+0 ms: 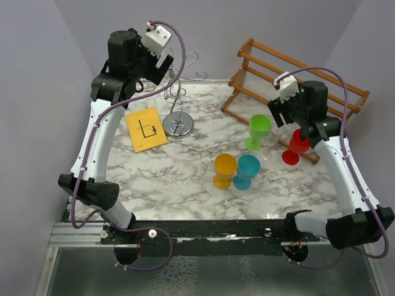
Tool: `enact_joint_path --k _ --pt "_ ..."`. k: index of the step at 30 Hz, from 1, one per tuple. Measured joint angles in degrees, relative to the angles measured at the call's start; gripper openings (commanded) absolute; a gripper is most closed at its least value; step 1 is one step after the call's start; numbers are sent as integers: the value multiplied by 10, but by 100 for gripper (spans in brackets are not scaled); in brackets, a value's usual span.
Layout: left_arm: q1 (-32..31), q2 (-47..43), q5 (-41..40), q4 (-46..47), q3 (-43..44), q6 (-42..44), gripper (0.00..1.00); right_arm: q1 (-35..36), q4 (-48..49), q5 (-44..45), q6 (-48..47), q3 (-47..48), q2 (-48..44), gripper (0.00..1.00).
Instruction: Place the wine glass upside down on the wine glass rack
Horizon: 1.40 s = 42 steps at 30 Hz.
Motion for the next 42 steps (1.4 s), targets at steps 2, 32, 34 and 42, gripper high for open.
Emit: enact_joint_path --k 2,32,34,42 --pt "-1 3 2 -4 6 -5 96 -10 -2 0 3 -21 -10 65" --pt "-11 43 4 -35 46 -28 97 -38 -66 -51 14 -56 39 6" --pt "-12 43 4 -37 46 -28 97 -38 -66 -52 15 -56 40 2" --pt "-12 43 3 -38 46 -24 97 -40 -85 -56 10 -55 26 2"
